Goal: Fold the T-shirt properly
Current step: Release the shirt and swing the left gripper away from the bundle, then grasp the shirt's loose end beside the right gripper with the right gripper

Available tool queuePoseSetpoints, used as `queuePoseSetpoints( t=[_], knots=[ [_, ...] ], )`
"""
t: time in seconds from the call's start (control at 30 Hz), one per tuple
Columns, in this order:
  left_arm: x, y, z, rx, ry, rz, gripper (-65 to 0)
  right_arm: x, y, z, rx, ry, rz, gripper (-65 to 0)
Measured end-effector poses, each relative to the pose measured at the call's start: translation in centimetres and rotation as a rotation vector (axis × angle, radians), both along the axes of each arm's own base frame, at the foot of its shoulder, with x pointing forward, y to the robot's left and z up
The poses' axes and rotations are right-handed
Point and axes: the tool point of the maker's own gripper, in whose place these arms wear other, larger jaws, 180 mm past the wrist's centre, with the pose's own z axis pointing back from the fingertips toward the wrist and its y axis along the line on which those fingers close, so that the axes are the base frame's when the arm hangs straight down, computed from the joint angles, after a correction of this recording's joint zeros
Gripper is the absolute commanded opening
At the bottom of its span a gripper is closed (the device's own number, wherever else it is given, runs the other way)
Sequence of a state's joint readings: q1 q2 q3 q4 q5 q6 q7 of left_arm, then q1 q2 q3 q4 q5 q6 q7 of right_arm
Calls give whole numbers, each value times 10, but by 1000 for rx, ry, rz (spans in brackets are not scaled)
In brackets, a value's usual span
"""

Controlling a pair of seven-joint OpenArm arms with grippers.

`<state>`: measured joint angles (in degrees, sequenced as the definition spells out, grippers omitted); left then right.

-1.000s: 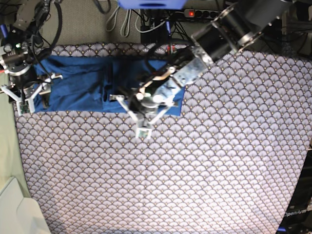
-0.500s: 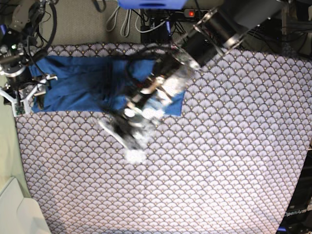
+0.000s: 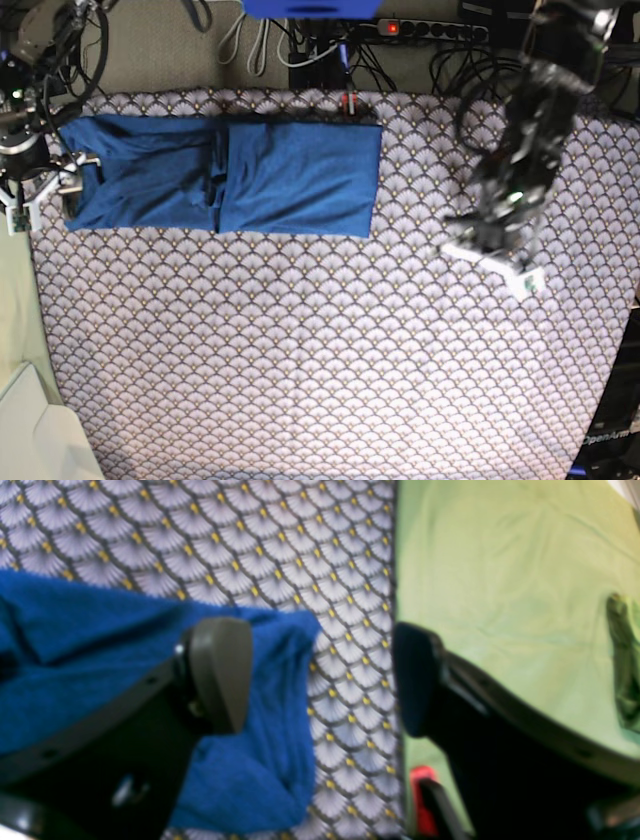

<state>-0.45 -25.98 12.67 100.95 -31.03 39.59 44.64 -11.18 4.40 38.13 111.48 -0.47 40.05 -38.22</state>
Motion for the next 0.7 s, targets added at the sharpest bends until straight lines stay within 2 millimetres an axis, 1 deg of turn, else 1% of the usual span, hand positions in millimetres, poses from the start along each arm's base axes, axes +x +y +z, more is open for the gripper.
queuePoseSetpoints(
  t=[0.07, 0.17, 0.23, 0.3, 0.37, 0.4, 0.47, 0.6, 0.7],
  knots=[
    [-17, 16, -1, 8, 28, -1, -632, 4, 0, -14, 39, 24, -15, -178],
    [-31, 36, 3, 10, 32, -5, -584, 9, -6, -38, 95, 77, -43, -164],
    [-36, 43, 4, 9, 28, -30, -526, 8, -12, -51, 112, 131, -55, -152],
    [-38, 45, 5, -6, 23, -64, -457, 6, -20, -62, 121, 186, -78, -144],
    [-41, 53, 8, -4, 10, -56, -407, 8, -19, -72, 150, 217, -90, -138],
    [-42, 58, 9, 6, 7, -47, -400, 9, -19, -75, 159, 224, -92, -138],
    [-43, 61, 9, 2, 2, -38, -398, 12, -19, -73, 163, 222, -94, -138],
    [-45, 60, 8, 2, 6, -48, -398, 8, -16, -80, 177, 259, -106, -138],
    [-50, 57, 2, -18, 56, -56, -397, 12, -7, -81, 224, 243, -96, -142]
  ],
)
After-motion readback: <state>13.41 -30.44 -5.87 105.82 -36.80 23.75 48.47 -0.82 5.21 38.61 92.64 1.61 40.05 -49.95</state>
